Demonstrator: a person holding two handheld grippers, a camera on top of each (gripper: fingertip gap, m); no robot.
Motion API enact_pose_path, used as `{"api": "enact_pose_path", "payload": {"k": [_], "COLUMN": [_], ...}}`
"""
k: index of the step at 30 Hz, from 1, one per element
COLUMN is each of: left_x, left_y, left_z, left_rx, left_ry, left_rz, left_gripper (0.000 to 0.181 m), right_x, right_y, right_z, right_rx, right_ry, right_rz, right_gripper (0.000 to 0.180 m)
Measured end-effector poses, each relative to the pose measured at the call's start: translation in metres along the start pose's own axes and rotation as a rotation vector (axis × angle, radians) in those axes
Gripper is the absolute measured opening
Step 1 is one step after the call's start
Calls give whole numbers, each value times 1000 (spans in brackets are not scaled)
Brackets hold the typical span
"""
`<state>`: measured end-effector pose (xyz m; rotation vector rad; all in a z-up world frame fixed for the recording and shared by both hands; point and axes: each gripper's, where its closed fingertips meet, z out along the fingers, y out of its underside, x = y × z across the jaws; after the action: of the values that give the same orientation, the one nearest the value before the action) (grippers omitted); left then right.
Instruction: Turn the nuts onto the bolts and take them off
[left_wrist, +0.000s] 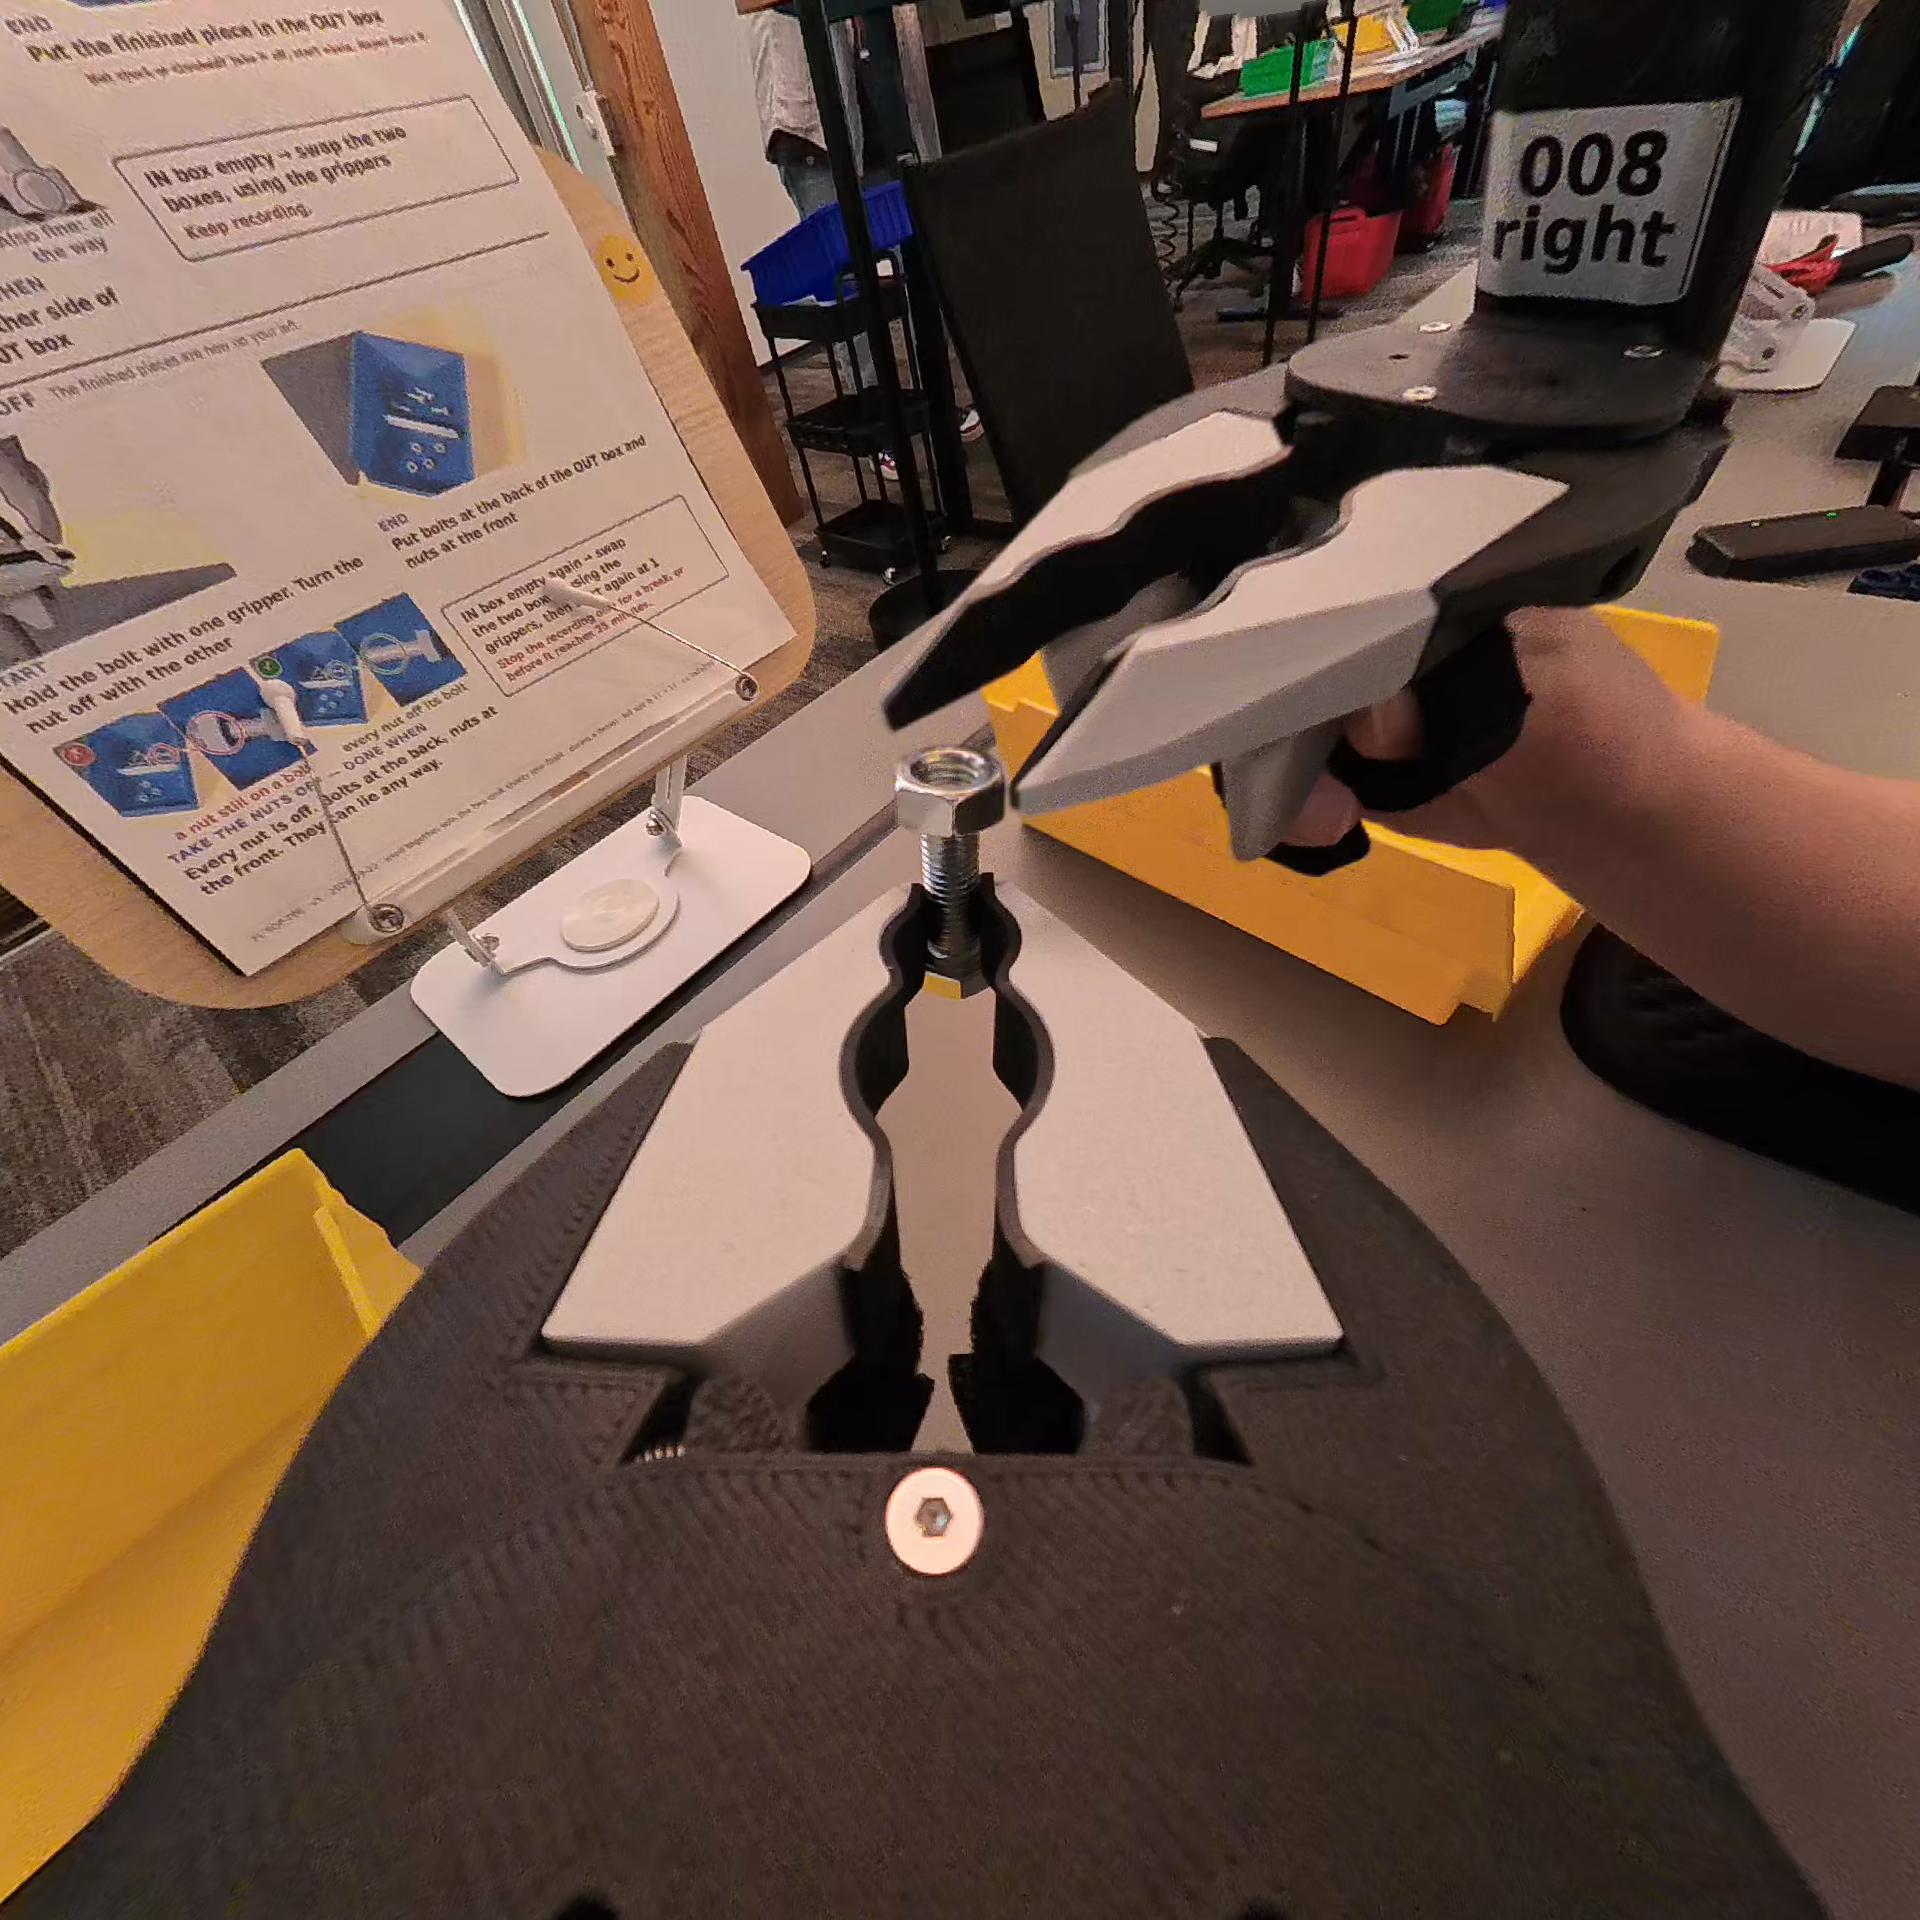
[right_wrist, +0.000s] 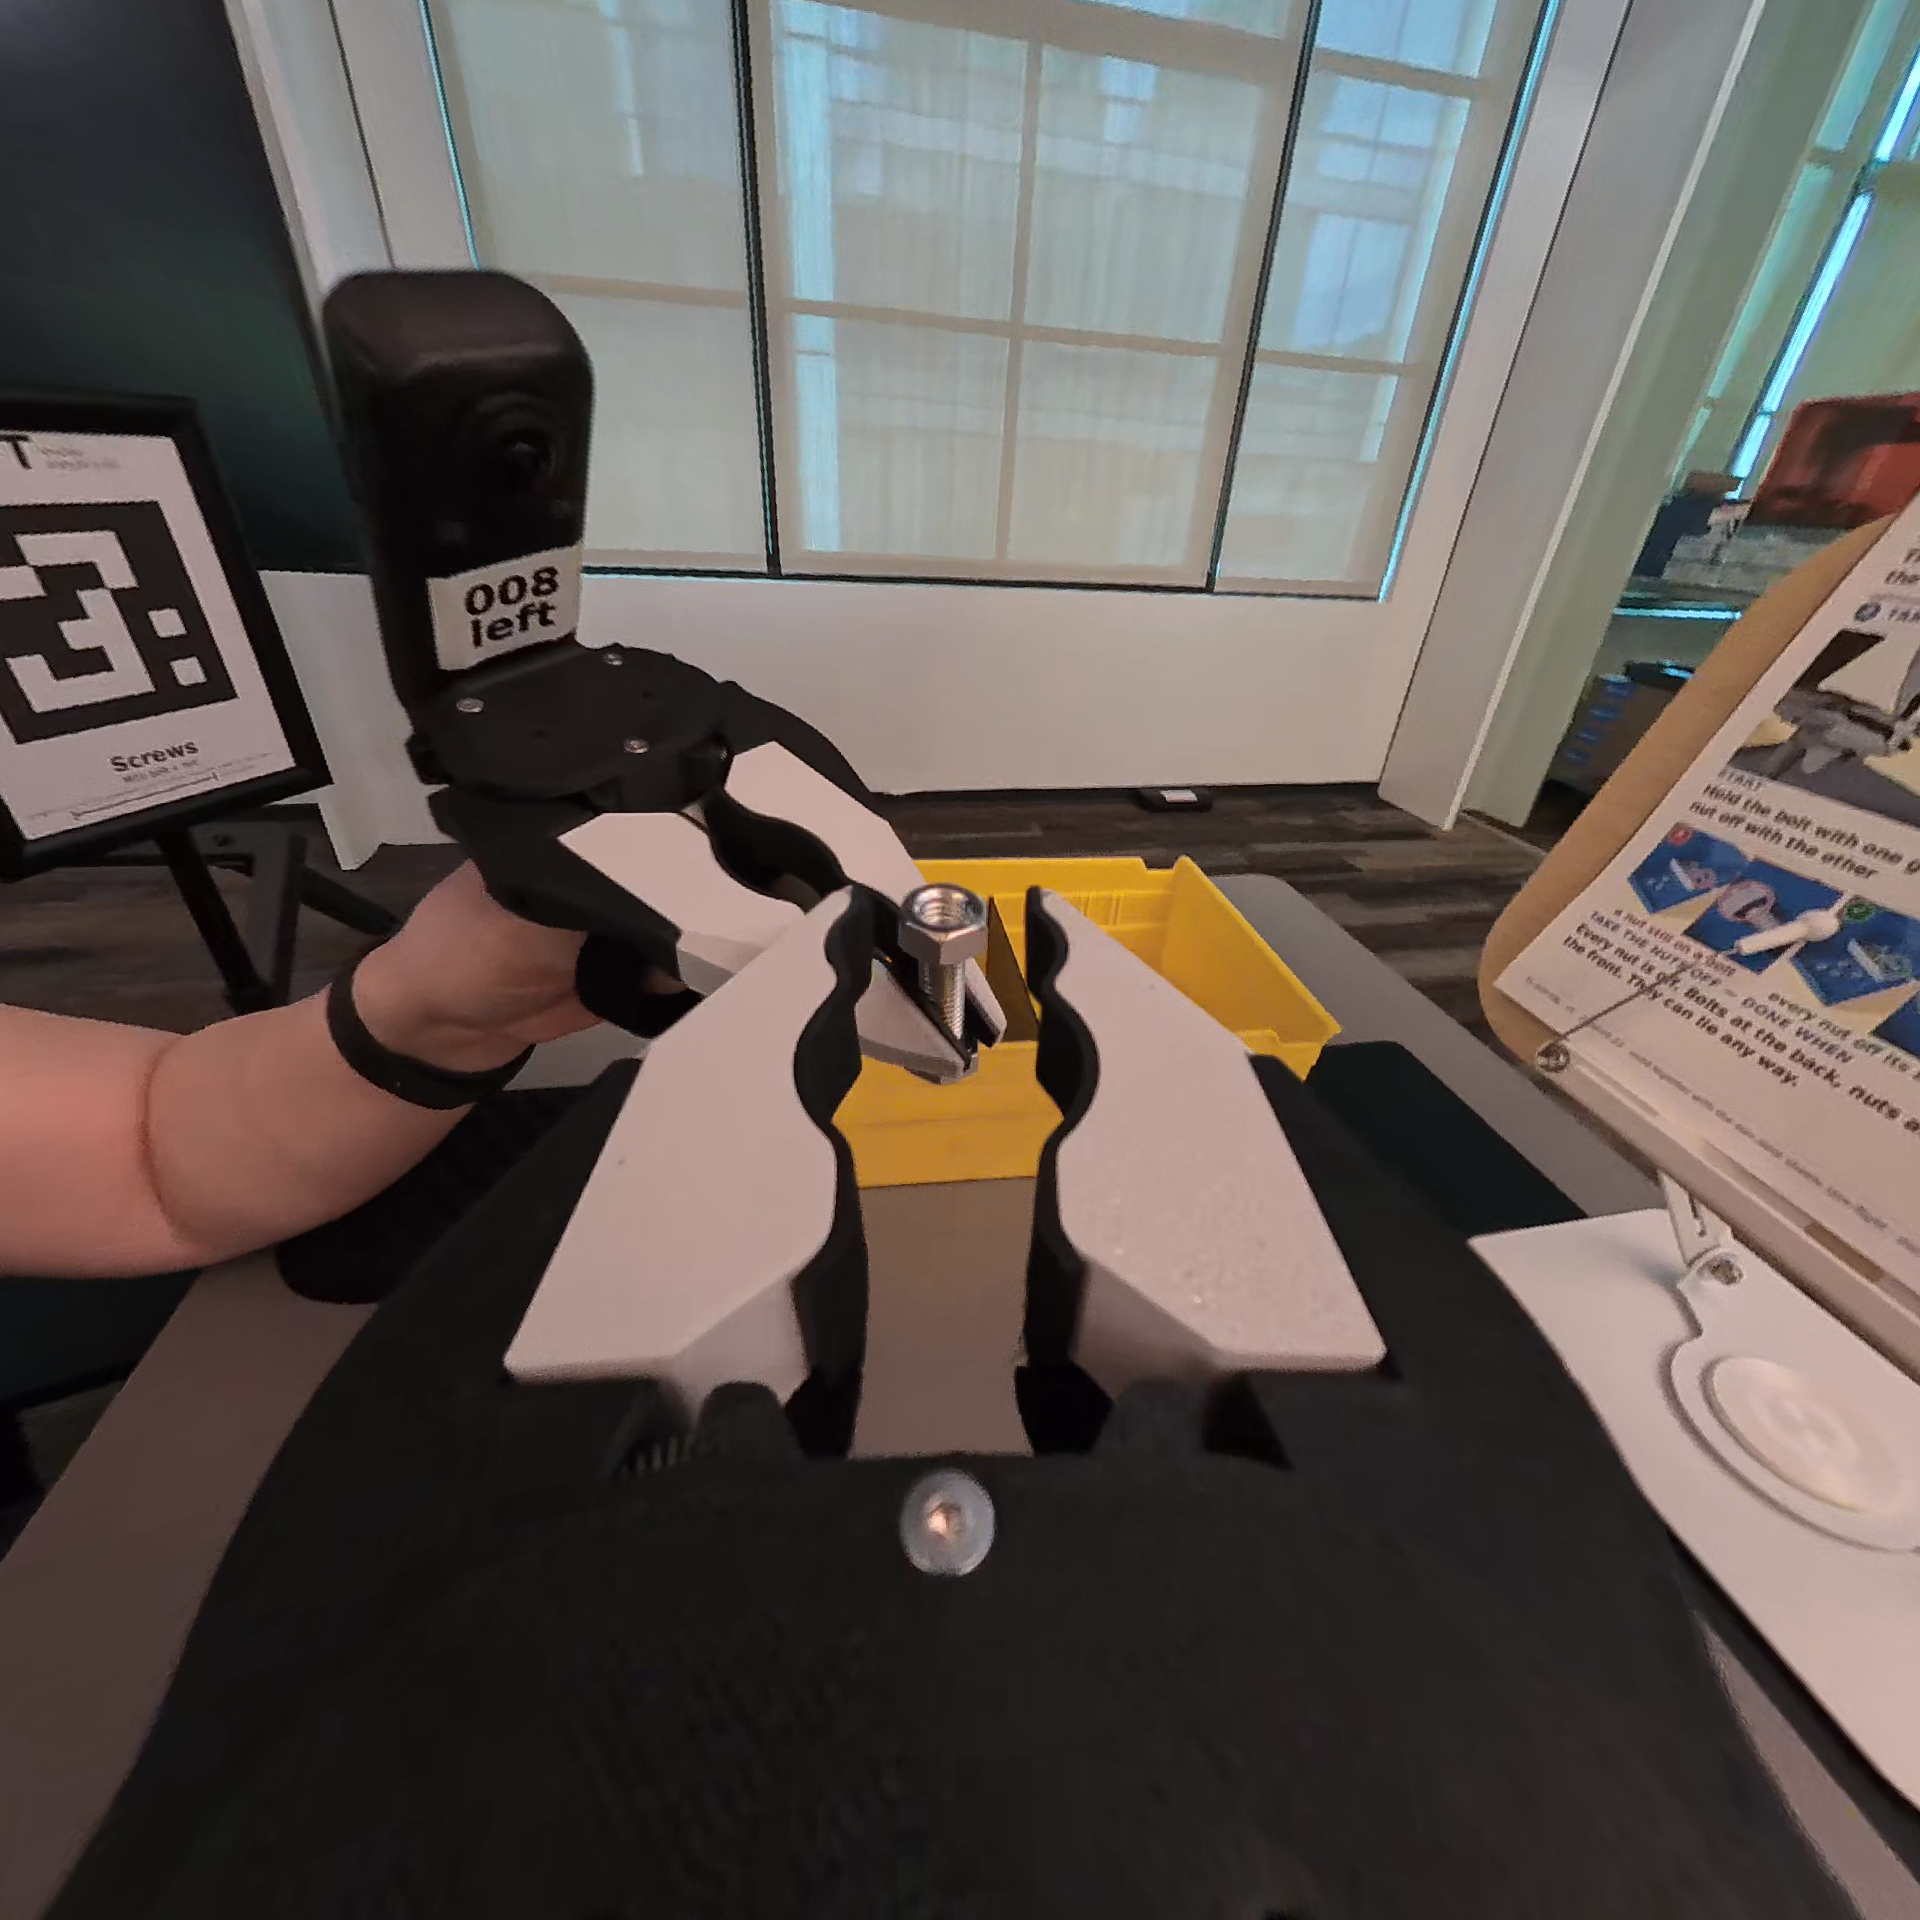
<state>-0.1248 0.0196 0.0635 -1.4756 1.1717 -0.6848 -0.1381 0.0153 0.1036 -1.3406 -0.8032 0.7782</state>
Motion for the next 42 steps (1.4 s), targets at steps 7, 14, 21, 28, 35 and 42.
{"api": "enact_pose_path", "payload": {"k": [7, 14, 21, 28, 35, 42], "left_x": [-2, -4, -5, -4, -5, -4], "left_y": [-2, -3, -4, -5, -5, -5], "left_z": [-3, -4, -5, -5, -6, -5], "left_rx": [9, 10, 14, 17, 19, 19], "left_ry": [-2, -13, -12, -13, -14, -14], "left_rz": [-6, -2, -8, -4, -6, -3], "left_gripper": [7, 7, 7, 7, 8, 8], "right_x": [-5, -11, -12, -11, -16, -12], "right_y": [-5, 2, 3, 2, -1, -3], "right_z": [-5, -1, -2, 0, -2, -2], "right_rx": [-8, -47, -58, -46, -34, -13], "right_ry": [-35, -64, -63, -50, -79, -70], "right_rz": [-24, -29, -42, -60, -58, -27], "right_gripper": [26, 22, 18, 23, 17, 24]}}
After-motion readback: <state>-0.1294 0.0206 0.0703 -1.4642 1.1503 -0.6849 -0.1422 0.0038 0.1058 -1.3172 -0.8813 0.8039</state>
